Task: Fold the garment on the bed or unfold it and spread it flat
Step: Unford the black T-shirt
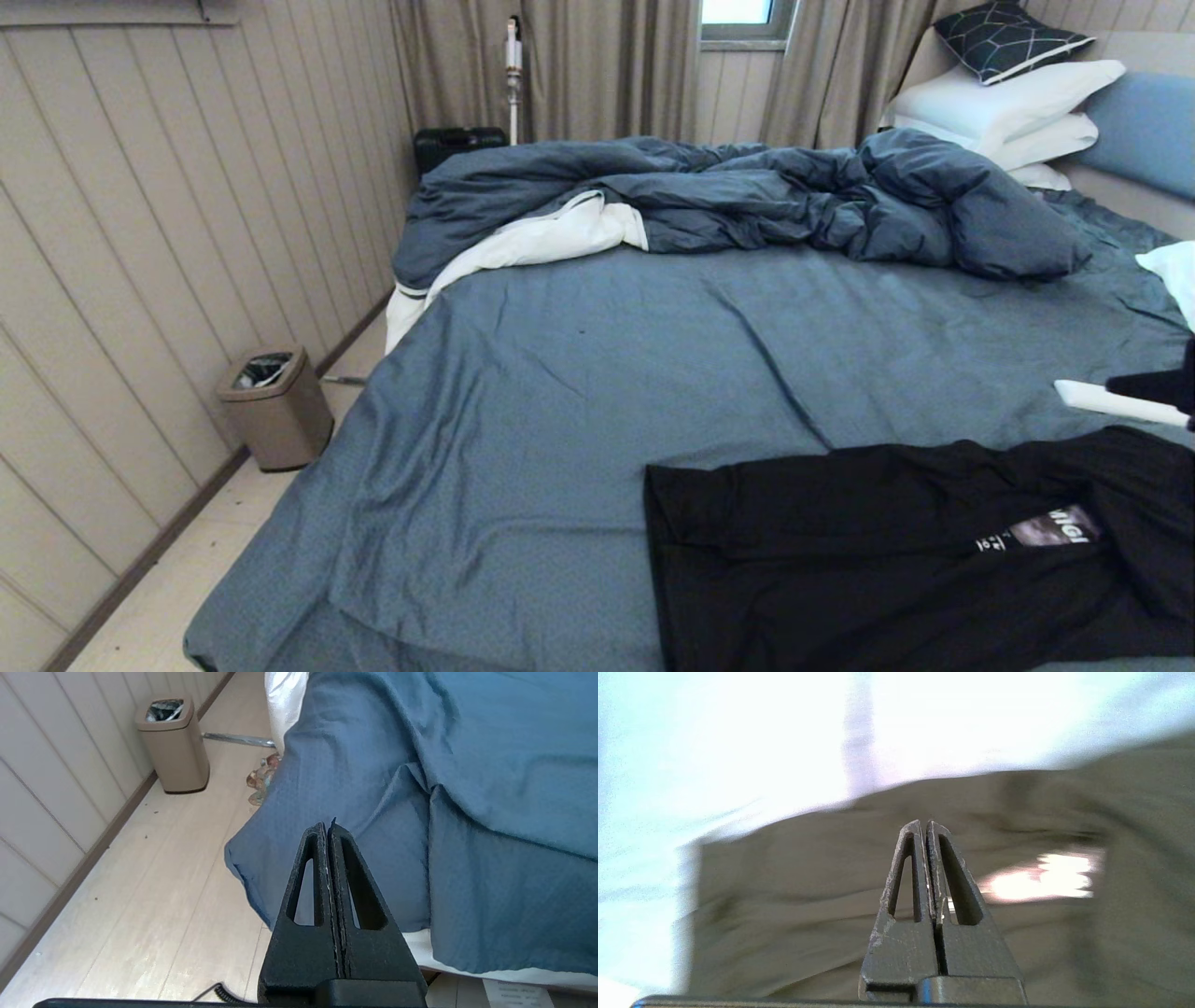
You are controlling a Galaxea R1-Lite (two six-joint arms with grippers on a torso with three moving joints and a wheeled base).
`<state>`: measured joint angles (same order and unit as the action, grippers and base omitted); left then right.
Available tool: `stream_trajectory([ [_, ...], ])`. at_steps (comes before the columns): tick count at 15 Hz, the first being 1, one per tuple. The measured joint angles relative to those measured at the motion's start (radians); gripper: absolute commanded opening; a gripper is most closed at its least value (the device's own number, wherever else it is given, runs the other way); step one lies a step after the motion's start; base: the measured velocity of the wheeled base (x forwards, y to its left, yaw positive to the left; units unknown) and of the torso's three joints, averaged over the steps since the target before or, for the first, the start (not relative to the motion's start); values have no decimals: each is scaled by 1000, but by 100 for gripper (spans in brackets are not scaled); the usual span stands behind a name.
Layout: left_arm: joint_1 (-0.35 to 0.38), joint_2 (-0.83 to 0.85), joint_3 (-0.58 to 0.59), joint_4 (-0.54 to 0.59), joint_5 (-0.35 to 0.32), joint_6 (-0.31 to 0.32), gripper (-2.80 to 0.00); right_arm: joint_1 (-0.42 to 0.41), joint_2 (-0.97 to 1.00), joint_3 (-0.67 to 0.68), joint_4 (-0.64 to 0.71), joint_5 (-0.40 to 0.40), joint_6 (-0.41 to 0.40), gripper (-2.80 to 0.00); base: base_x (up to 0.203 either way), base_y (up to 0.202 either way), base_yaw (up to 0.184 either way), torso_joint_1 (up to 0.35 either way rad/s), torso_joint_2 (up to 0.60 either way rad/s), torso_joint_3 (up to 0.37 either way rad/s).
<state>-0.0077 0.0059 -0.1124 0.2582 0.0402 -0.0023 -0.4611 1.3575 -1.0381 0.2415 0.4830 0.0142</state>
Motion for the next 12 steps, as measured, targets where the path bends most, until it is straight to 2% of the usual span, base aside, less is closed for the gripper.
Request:
stream_trajectory([
  [2,0,36,-63,1,-5,-15,-280,104,-29,-2,2,-2,62,-280,0,0,0,0,0,0],
  [5,-3,221,-254,34,-31,-100,-280,177,-40,-26,0,-1,83,-280,0,0,0,0,0,0],
  [7,-6,421,-401,80,-106,-155,-280,223,-37,-68,0,-2,111,-280,0,0,0,0,0,0],
  [9,-24,661,-563,153,-236,-207,-280,265,-12,-122,0,-2,140,-280,0,0,0,0,0,0],
  [10,-46,771,-634,184,-295,-236,-280,279,8,-145,0,-3,149,-280,0,0,0,0,0,0],
  [12,-139,1013,-787,237,-392,-318,-280,304,57,-199,0,-3,162,-280,0,0,0,0,0,0],
])
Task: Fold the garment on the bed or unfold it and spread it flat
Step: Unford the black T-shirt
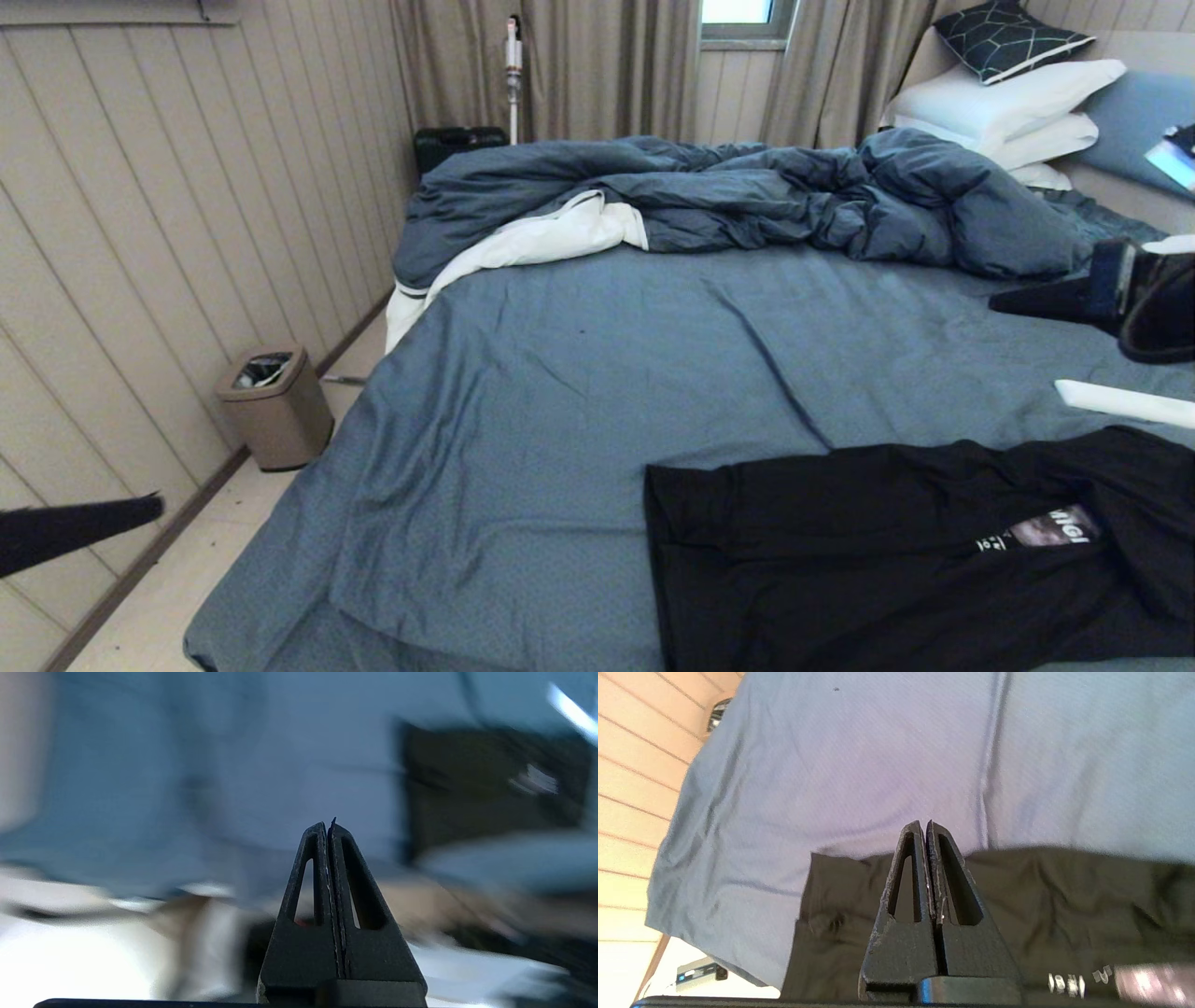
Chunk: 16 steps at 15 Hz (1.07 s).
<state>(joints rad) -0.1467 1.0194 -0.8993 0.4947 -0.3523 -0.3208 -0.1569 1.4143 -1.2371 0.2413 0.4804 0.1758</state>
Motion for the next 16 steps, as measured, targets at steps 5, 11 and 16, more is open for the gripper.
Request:
stream_trajectory([
  [5,-464,519,-354,49,-75,-223,-280,17,130,-140,-1,0,5,-280,0,0,0,0,0,0],
  [11,-813,922,-614,24,7,-302,0,14,232,-232,-4,-3,3,-280,0,0,0,0,0,0],
  [16,-908,1121,-778,31,146,-413,0,11,272,-242,-5,-3,1,-280,0,0,0,0,0,0],
])
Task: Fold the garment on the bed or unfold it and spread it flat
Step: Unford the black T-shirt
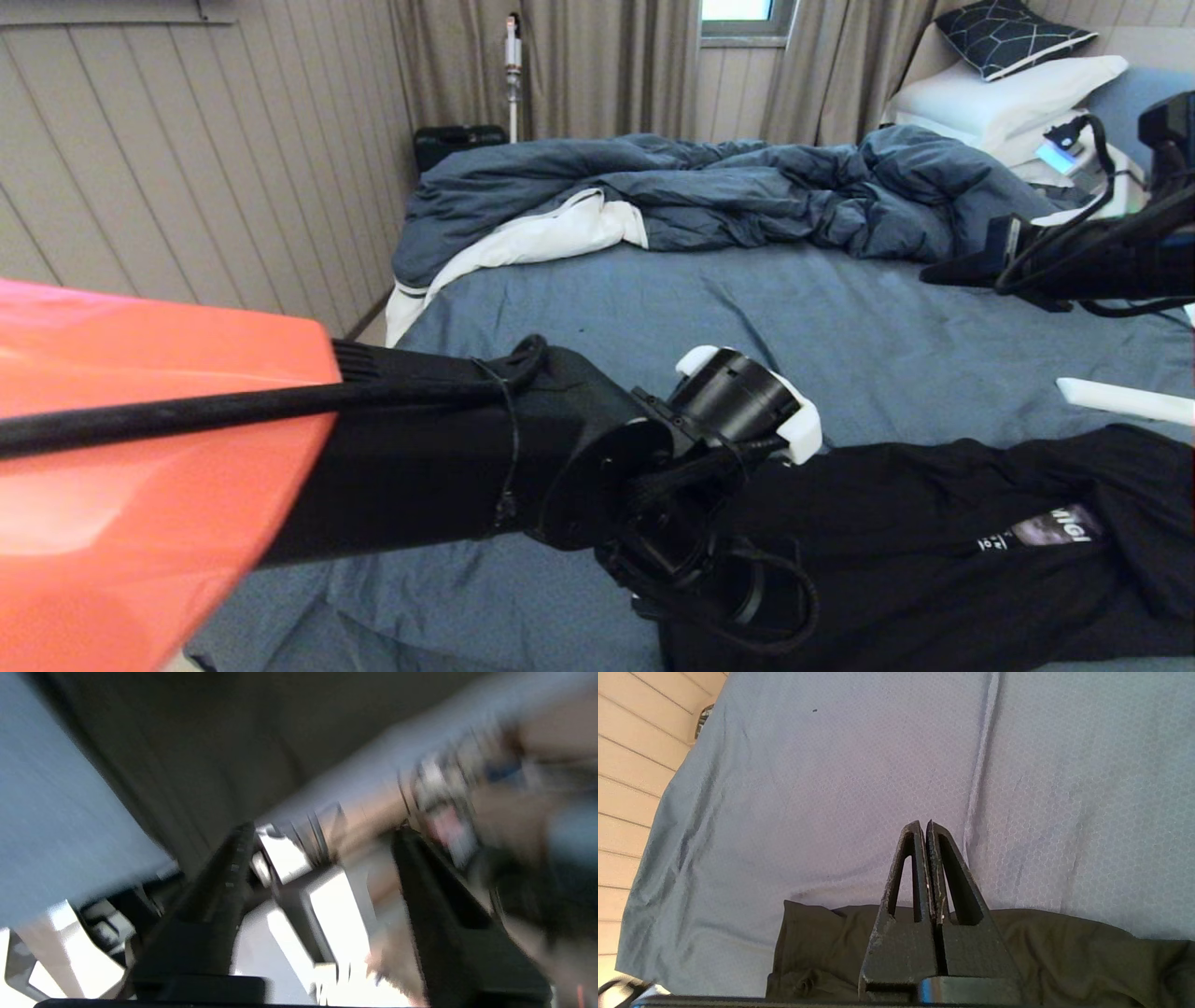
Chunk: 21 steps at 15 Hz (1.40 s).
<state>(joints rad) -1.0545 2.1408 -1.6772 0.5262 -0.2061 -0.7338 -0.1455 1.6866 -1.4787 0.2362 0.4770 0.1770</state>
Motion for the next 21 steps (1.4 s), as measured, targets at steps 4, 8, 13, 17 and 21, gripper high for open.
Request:
stream_trajectory([
  [4,2,82,-49,12,160,-62,0,1,11,1,0,0,-1,-280,0,0,0,0,0,0],
  [8,44,104,-98,65,250,-48,0,2,22,3,0,0,-1,-280,0,0,0,0,0,0],
  [13,55,155,-140,61,332,2,0,3,35,1,-1,1,-2,-280,0,0,0,0,0,0],
  [17,63,219,-207,61,338,-4,0,2,40,4,-3,3,-3,-280,0,0,0,0,0,0],
  [21,63,243,-244,70,332,-3,-280,1,50,1,-3,3,-4,-280,0,0,0,0,0,0],
])
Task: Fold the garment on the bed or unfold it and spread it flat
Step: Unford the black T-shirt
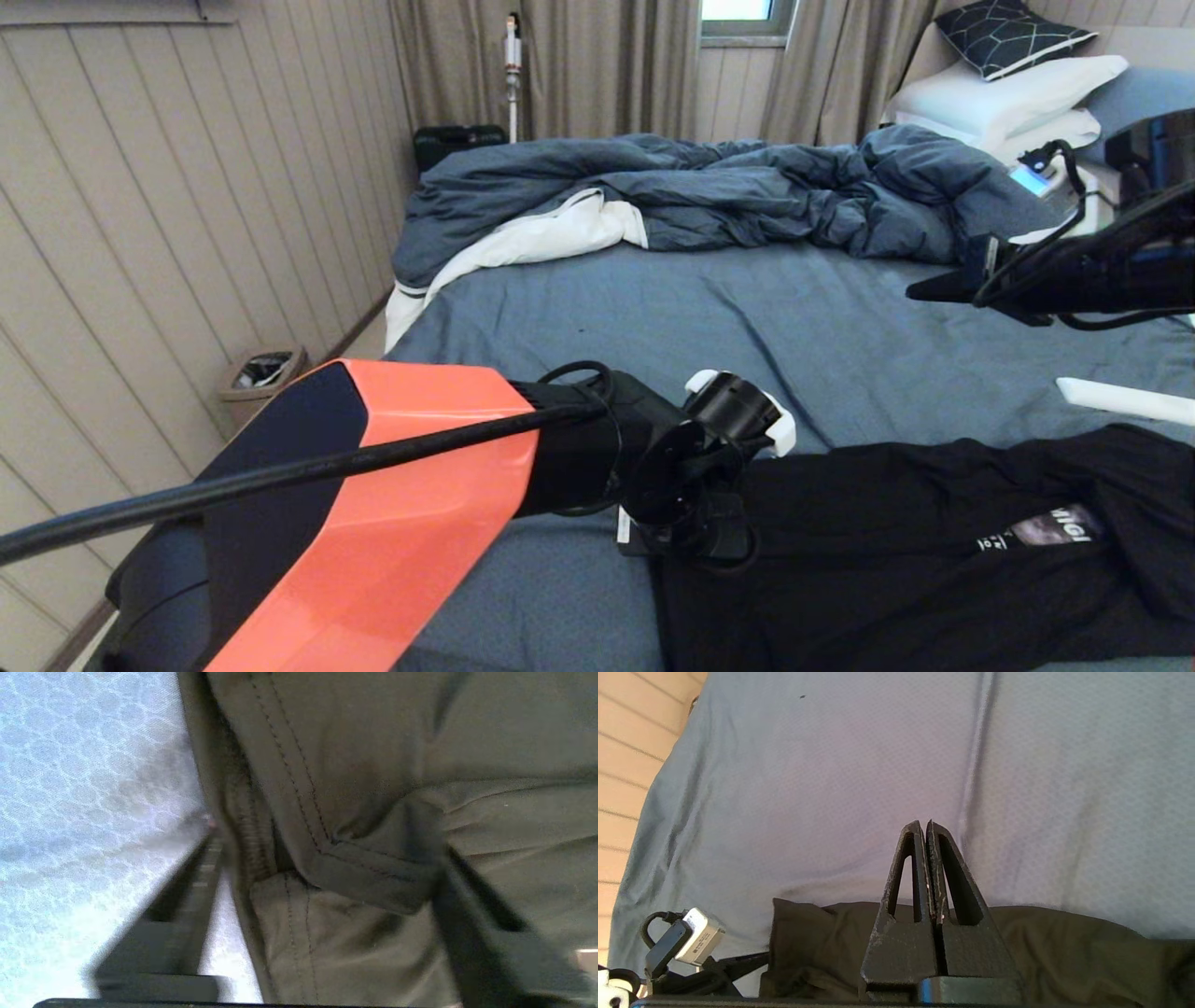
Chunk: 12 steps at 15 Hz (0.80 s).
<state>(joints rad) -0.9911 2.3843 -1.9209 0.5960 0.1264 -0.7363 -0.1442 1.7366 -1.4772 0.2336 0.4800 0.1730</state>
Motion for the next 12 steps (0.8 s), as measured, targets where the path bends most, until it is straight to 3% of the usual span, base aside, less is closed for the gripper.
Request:
stream_trajectory([
  [4,0,7,-1,3,-11,-2,-280,0,8,-2,0,0,0,-280,0,0,0,0,0,0],
  [8,-2,-1,0,30,-103,-42,-280,-1,12,-3,-2,-1,0,-280,0,0,0,0,0,0],
  [12,7,-31,-2,100,-104,-34,-280,-3,24,-6,-2,-1,0,-280,0,0,0,0,0,0],
])
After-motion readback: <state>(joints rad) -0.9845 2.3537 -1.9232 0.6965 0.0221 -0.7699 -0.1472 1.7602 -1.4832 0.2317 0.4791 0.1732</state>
